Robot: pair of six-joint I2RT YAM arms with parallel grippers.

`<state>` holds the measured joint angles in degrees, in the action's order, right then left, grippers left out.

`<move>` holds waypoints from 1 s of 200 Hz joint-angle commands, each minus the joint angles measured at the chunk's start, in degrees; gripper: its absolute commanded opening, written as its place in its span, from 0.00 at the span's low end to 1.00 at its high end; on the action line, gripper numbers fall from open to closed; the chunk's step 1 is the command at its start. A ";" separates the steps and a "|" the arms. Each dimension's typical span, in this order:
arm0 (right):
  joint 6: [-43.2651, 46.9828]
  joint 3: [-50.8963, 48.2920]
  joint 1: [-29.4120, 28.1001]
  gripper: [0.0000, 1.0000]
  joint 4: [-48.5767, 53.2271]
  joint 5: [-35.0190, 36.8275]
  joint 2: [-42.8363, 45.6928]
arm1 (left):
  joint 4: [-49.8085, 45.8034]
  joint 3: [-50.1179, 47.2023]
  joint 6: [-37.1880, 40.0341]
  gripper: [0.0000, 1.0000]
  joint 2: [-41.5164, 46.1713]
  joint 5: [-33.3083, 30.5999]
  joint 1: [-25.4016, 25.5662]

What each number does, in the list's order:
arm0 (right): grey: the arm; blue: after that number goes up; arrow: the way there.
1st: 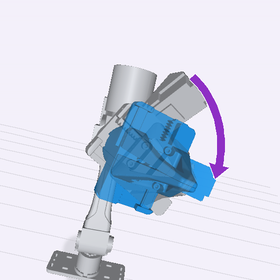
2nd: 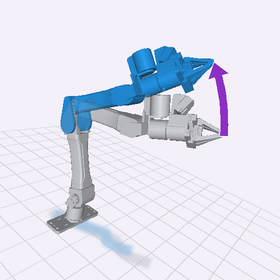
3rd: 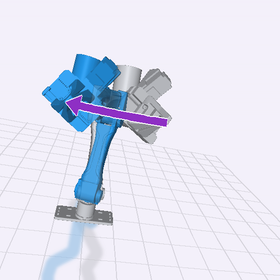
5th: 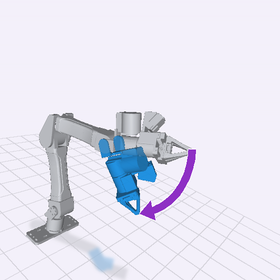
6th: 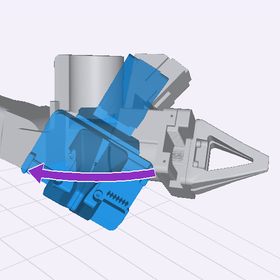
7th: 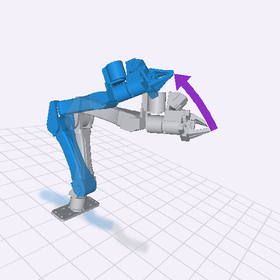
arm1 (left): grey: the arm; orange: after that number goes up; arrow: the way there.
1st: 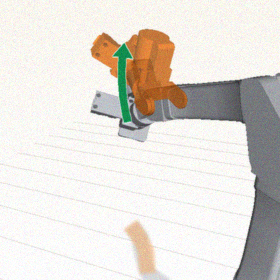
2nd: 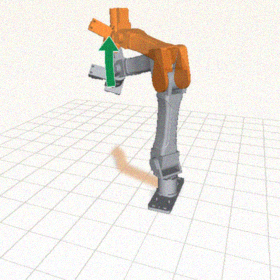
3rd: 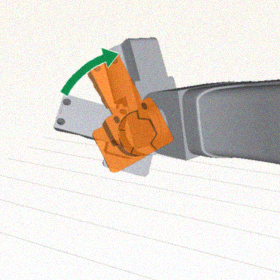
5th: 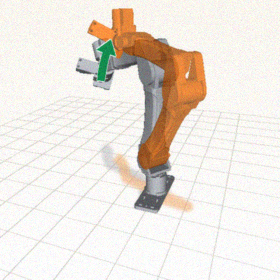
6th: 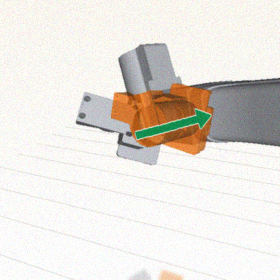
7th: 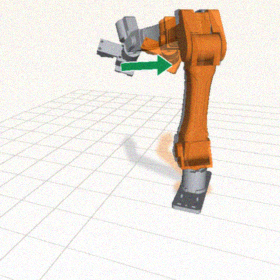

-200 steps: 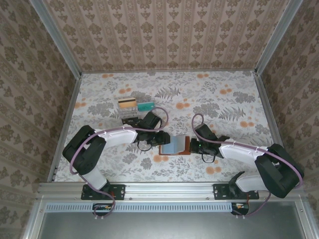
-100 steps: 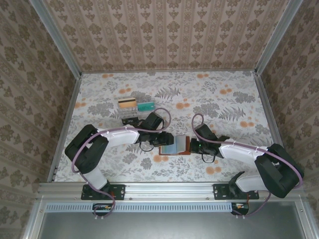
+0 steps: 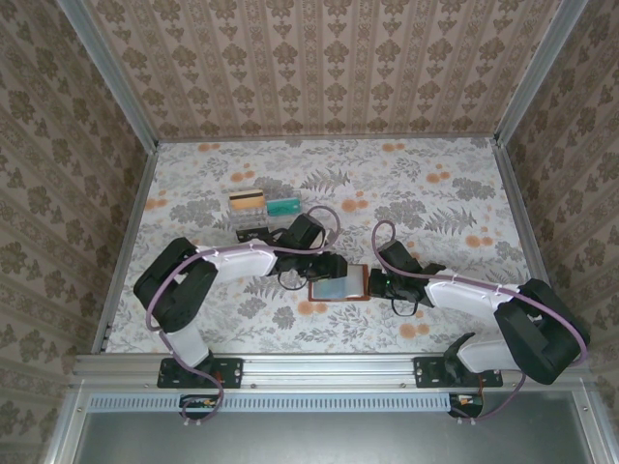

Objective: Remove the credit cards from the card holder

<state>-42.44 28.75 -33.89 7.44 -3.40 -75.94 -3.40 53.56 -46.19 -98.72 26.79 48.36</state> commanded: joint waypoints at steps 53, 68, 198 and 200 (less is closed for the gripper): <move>-0.11 -0.72 0.13 0.03 -0.33 0.68 -0.58 | -7.81 -2.48 1.90 0.49 7.62 -8.60 -1.02; -0.19 -0.58 0.14 0.03 -0.43 0.62 -0.77 | -8.32 -3.32 1.51 0.49 7.50 -8.84 -1.25; -0.28 -0.80 0.14 0.03 -0.34 0.60 -0.67 | -5.15 -4.37 0.43 0.48 3.64 -5.96 -0.93; -0.28 -0.78 0.14 0.03 -0.35 0.65 -0.69 | -5.07 -4.39 0.41 0.48 3.58 -5.89 -1.02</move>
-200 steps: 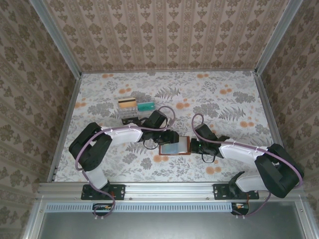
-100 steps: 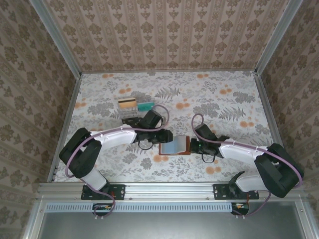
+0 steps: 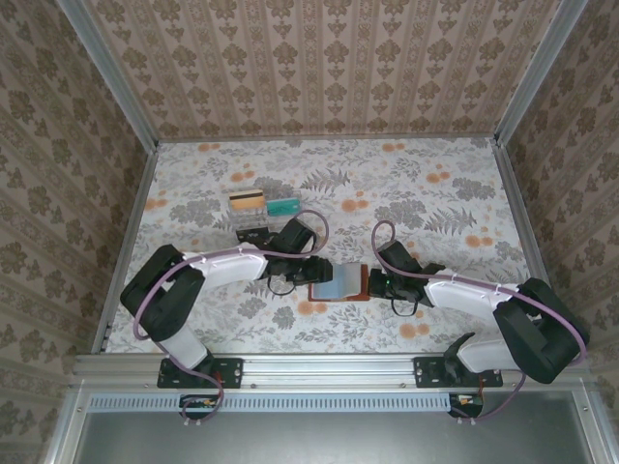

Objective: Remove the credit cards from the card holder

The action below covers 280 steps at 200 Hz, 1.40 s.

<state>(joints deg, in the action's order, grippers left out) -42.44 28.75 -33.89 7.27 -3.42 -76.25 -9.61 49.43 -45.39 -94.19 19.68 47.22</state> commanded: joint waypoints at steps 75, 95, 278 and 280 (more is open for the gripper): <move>-0.37 -0.89 0.14 0.03 -0.59 0.44 -0.75 | 6.77 -0.08 -0.93 0.59 -2.57 5.59 0.91; -0.37 -0.98 0.14 0.03 -0.57 0.59 -0.69 | 6.92 0.05 -0.73 0.68 -2.53 5.92 0.93; 2.80 4.95 0.84 0.34 9.22 3.65 10.06 | 1.92 -0.95 1.49 0.91 2.29 2.77 -1.16; 2.80 5.16 0.84 0.34 9.20 3.39 10.07 | 1.75 -0.99 1.56 0.91 2.46 2.70 -1.27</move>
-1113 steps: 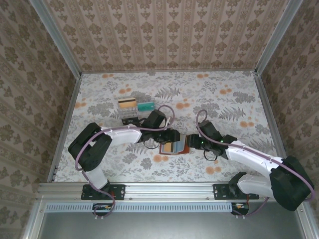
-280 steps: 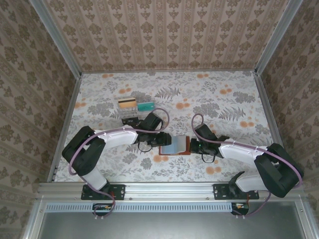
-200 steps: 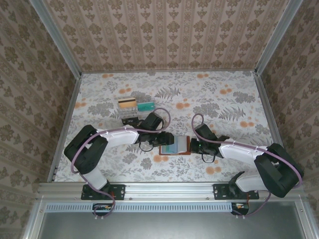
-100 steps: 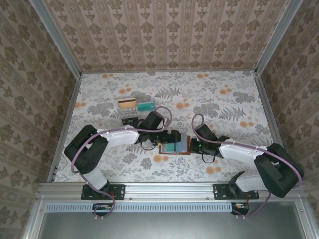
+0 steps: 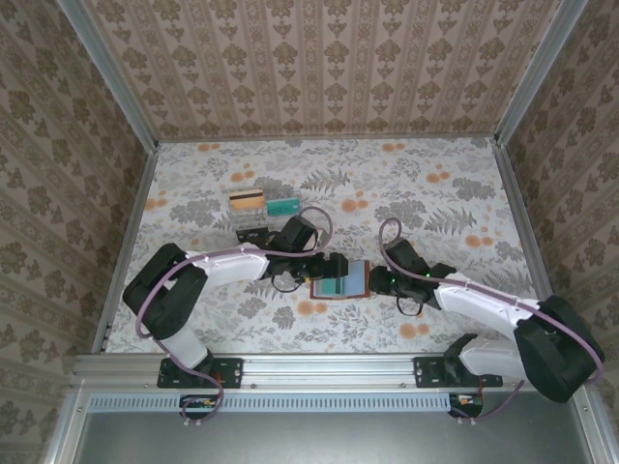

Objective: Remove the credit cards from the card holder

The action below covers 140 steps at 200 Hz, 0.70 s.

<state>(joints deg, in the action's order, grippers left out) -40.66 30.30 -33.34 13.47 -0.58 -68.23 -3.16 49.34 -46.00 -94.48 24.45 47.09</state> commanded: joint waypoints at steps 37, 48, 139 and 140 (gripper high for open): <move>-0.63 7.21 -1.39 0.34 0.83 -4.05 0.24 | -6.76 -1.96 3.19 0.75 4.29 -3.41 -2.33; -0.72 8.25 -2.26 0.31 -0.09 -4.86 -0.73 | -6.77 -2.36 3.15 0.64 4.26 -3.53 -2.49; -4.48 9.17 -4.19 0.20 -8.44 -11.97 -13.06 | -4.58 -1.94 2.49 0.21 -0.77 -2.73 -1.51; -4.50 9.12 -4.19 0.20 -8.54 -12.02 -13.20 | -4.58 -1.96 2.49 0.21 -0.83 -2.69 -1.50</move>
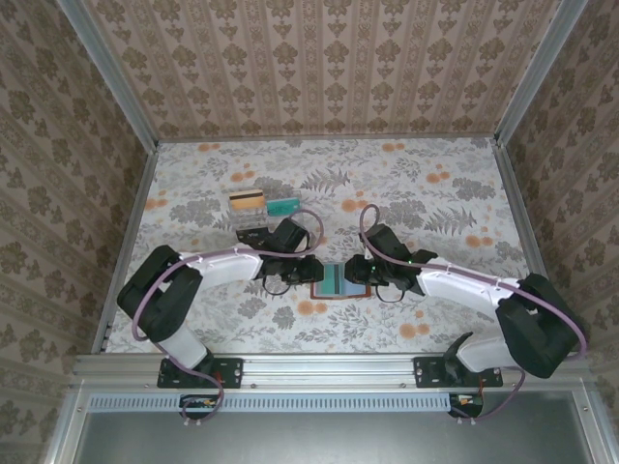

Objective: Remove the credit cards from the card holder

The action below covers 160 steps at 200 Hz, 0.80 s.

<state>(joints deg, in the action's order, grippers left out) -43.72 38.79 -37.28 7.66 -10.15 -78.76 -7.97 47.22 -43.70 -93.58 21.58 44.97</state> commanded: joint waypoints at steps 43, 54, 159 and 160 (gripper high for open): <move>-2.76 0.24 -0.25 0.20 -5.66 -4.08 -6.81 | 0.36 0.35 -0.14 0.16 -3.36 0.26 1.24; -2.92 0.24 -0.25 0.20 -5.95 -4.27 -7.66 | 0.23 0.28 -0.15 0.15 -3.42 0.23 1.21; -4.21 -1.08 0.63 0.19 -5.97 -3.83 -10.23 | -0.47 -0.02 -0.41 0.12 -3.32 -0.63 1.52; -4.23 -1.08 0.63 0.19 -5.93 -3.83 -10.21 | -0.47 -0.02 -0.41 0.12 -3.30 -0.61 1.52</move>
<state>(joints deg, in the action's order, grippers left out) -46.76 38.65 -36.95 2.61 -12.97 -87.66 -6.87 47.24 -43.88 -95.79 21.76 46.09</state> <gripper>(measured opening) 0.192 0.124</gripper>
